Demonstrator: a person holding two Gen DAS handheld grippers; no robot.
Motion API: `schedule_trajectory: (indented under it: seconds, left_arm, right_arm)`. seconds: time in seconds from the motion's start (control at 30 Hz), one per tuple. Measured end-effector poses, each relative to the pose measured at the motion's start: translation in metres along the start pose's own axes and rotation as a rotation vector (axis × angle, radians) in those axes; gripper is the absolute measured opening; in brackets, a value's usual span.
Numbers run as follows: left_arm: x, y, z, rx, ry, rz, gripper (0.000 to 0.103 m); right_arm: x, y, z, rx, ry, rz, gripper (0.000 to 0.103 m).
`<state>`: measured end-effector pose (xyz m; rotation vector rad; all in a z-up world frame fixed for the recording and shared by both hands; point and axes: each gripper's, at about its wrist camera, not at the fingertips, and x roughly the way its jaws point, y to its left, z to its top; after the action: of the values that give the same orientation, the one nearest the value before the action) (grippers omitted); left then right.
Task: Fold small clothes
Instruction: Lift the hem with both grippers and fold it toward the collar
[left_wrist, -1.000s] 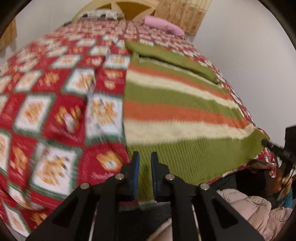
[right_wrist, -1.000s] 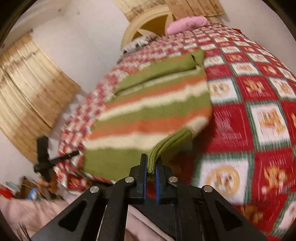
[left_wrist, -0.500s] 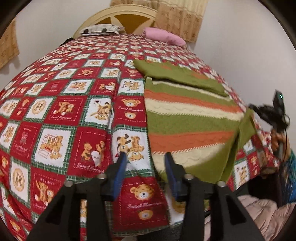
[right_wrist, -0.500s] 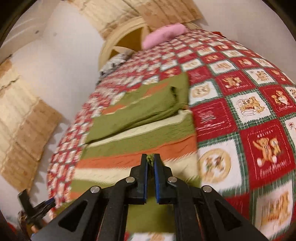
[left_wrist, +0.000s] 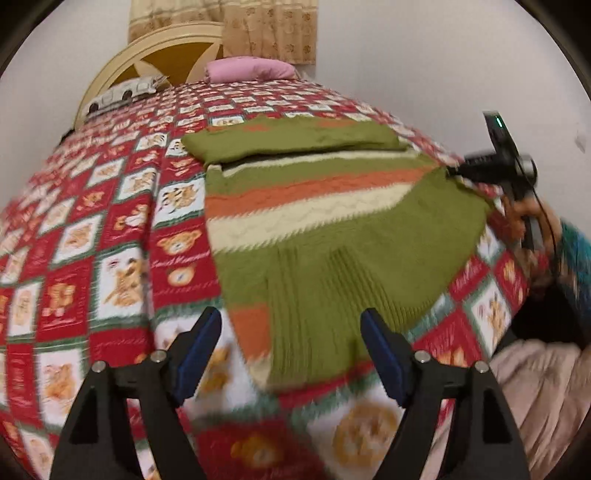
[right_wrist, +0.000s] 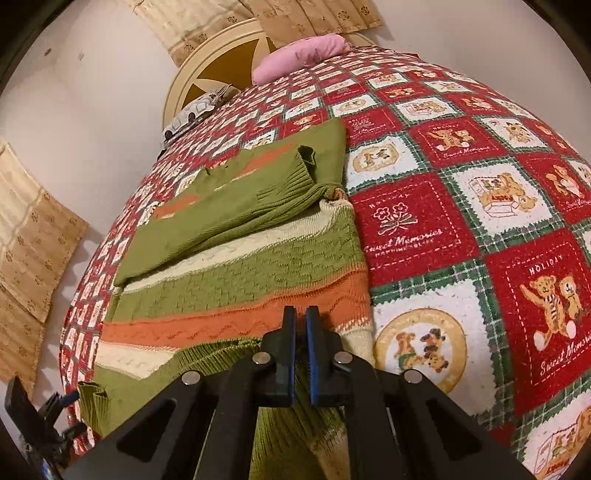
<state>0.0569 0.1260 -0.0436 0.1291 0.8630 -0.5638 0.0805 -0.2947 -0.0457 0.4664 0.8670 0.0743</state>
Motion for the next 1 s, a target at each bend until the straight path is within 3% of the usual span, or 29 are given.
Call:
schedule_trajectory:
  seconds: [0.03, 0.1, 0.17, 0.23, 0.33, 0.4, 0.47, 0.5, 0.63, 0.7, 0.77, 0.83, 0.93, 1.0]
  left_arm:
    - [0.007, 0.004, 0.003, -0.036, -0.002, -0.032, 0.073]
    - [0.018, 0.007, 0.004, -0.069, 0.019, -0.063, 0.051]
    - [0.026, 0.007, 0.001, -0.077, 0.036, -0.068, 0.034]
    - [0.026, 0.004, -0.004, -0.086, 0.012, -0.064, 0.033]
    - [0.023, 0.004, -0.010, -0.117, -0.014, -0.060, 0.022]
    - [0.023, 0.007, -0.013, -0.151, -0.027, -0.069, 0.020]
    - [0.022, 0.011, -0.014, -0.185, -0.032, -0.088, 0.020]
    - [0.023, 0.011, -0.013, -0.191, -0.032, -0.090, 0.020]
    - [0.024, 0.009, -0.012, -0.201, -0.030, -0.076, 0.023]
    - [0.025, 0.009, -0.010, -0.205, -0.027, -0.086, 0.030]
    - [0.026, 0.007, -0.008, -0.200, -0.026, -0.106, 0.043]
    - [0.027, 0.001, -0.008, -0.175, -0.029, -0.083, 0.044]
    - [0.027, -0.005, -0.012, -0.143, -0.053, -0.047, 0.038]
    - [0.026, -0.007, -0.014, -0.136, -0.055, -0.051, 0.016]
  right_arm:
    - [-0.001, 0.001, 0.000, -0.005, -0.002, -0.003, 0.005]
    - [-0.003, 0.004, -0.001, -0.028, -0.007, -0.017, 0.005]
    - [-0.005, 0.006, -0.002, -0.049, -0.007, -0.022, 0.005]
    - [-0.012, 0.007, 0.001, -0.049, -0.013, 0.014, 0.005]
    - [-0.046, -0.006, 0.008, 0.021, -0.110, 0.129, 0.006]
    - [-0.069, -0.014, 0.011, 0.040, -0.177, 0.119, 0.017]
    - [-0.084, -0.018, 0.008, 0.026, -0.204, 0.079, 0.060]
    - [-0.087, -0.018, 0.005, 0.009, -0.205, 0.068, 0.066]
    - [-0.075, -0.001, -0.006, -0.127, -0.137, 0.021, 0.066]
    - [-0.059, 0.013, -0.013, -0.214, -0.082, 0.012, 0.066]
    - [-0.043, 0.025, -0.017, -0.293, -0.037, -0.004, 0.066]
    - [-0.022, 0.040, -0.024, -0.388, 0.019, -0.031, 0.066]
    - [0.000, 0.051, -0.038, -0.490, 0.091, -0.082, 0.066]
    - [0.000, 0.059, -0.048, -0.584, 0.080, -0.122, 0.057]
